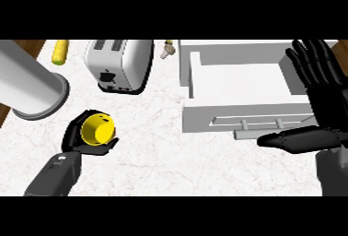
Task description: Pick up the cup, place it into the drawer and close the drawer
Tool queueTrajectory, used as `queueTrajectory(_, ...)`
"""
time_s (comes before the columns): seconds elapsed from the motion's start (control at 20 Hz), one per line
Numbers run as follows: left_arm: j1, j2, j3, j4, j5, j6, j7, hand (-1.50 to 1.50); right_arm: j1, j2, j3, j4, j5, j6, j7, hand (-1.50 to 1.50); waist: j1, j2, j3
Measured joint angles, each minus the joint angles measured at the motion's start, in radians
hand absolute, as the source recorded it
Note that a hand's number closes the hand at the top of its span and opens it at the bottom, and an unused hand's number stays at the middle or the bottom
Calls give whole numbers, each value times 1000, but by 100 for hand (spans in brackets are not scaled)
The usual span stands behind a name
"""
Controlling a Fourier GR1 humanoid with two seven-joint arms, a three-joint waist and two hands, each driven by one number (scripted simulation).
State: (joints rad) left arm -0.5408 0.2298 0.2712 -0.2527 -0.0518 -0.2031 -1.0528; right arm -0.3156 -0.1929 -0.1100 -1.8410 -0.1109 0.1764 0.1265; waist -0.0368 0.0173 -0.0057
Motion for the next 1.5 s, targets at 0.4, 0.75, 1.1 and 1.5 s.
queueTrajectory(0.4, 12, -74, 104, -44, 92, 104, -51, 150, 19, -15, -30, 1, -17, 10, -7, -150, 14, -8, 2)
queueTrajectory(0.75, -63, -107, 64, -142, 93, 71, -12, 150, 33, -15, -29, 5, -5, 6, -4, -150, 29, -16, 5)
queueTrajectory(1.1, -162, -170, -7, -327, 92, 78, 132, 150, 61, -23, -43, -14, -7, 11, -8, -150, 42, -24, 7)
queueTrajectory(1.5, -380, -221, -112, -455, 125, 209, 414, 150, 46, -28, -54, 6, -12, 15, -17, -150, 31, -21, 6)
